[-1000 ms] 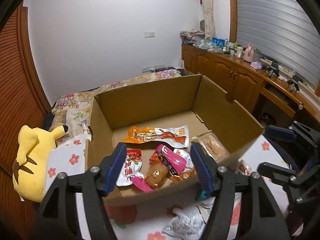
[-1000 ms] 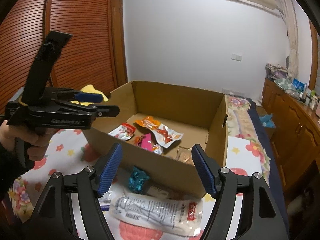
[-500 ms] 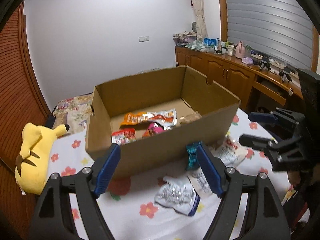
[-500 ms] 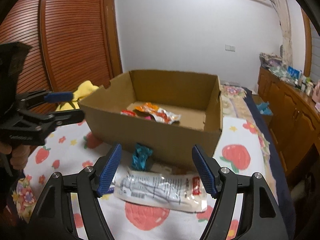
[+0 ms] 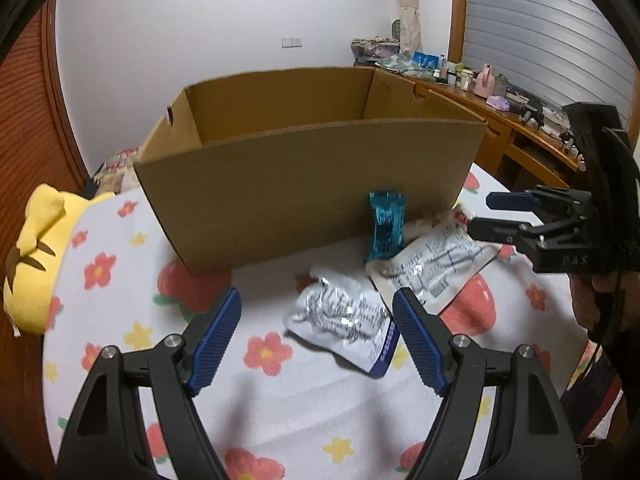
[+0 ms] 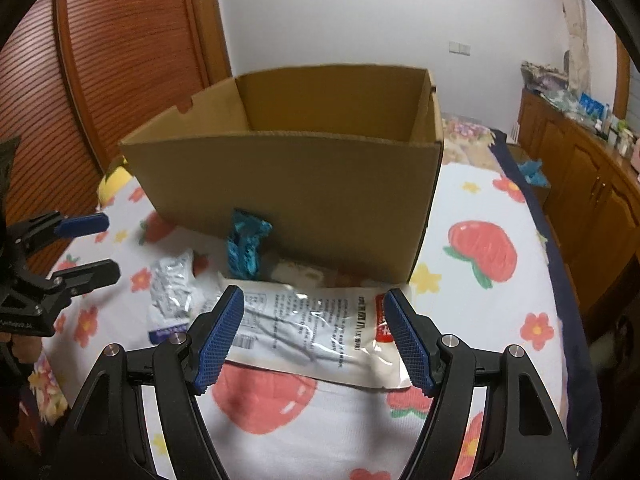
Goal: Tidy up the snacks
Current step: 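Move both tools back toward the remaining sachets on the table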
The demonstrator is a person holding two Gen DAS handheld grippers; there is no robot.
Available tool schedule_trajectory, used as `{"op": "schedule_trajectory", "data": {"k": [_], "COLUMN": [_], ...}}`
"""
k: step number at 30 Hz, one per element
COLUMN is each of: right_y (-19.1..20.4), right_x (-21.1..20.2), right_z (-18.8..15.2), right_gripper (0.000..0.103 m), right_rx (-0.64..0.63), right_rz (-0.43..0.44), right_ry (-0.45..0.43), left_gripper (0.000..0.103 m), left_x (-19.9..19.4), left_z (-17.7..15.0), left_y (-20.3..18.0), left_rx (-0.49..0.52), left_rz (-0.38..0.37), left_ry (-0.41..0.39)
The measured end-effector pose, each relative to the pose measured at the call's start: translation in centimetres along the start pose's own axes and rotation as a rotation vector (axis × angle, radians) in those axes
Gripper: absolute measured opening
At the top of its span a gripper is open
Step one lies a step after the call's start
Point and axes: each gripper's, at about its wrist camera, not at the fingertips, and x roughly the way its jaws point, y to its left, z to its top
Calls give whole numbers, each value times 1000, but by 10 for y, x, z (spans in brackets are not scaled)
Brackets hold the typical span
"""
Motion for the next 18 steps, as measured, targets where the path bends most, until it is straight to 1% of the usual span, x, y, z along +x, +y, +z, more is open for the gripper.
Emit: {"op": "schedule_trajectory", "data": {"k": [6,11,15,18], "right_y": [-6,-3,4,9], "right_x": [17,28,28,24], "right_z": [-4,-11,-20,-26], "right_gripper": [74,74,75,75], "right_rx": [6,-20,-59,-64], "right_rz": [24,32,35,64], "right_ry": [41,84,87,102], "left_gripper": [79,79,79,79], "left_x": [3,4,5,4], "left_z": [-12,-19,-24,-27], "left_y": [3,5,6,7], "left_rx": [-22,-35,-48,-56], "left_rz": [-4,-11,-16,-18], "left_ry": [15,21,28,29]}}
